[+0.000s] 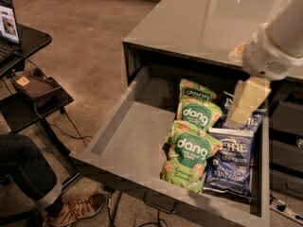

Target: Pick blue chip bag from top drawer and place on counter

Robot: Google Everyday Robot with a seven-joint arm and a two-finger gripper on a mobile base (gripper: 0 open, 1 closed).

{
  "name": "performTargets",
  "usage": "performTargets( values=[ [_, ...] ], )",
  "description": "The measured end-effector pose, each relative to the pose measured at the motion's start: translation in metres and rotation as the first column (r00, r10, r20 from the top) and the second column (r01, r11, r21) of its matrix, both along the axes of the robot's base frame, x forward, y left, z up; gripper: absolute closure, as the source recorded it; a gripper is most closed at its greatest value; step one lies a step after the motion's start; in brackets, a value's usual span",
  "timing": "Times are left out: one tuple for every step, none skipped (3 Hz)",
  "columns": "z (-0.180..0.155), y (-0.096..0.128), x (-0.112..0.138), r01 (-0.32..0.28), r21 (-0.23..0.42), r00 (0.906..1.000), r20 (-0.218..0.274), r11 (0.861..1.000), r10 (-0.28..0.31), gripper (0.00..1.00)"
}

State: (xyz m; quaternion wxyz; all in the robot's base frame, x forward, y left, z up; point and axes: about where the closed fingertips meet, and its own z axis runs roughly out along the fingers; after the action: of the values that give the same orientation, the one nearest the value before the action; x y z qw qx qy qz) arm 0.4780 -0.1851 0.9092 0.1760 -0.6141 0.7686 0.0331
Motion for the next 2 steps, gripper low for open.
performTargets(
  values=[
    [-0.0372, 0.0116, 0.0197, -0.005, 0.042, 0.9992, -0.038, 0.999, 0.007, 0.00],
    [-0.0372, 0.0116, 0.0197, -0.005, 0.042, 0.9992, -0.038, 0.999, 0.007, 0.00]
  ],
)
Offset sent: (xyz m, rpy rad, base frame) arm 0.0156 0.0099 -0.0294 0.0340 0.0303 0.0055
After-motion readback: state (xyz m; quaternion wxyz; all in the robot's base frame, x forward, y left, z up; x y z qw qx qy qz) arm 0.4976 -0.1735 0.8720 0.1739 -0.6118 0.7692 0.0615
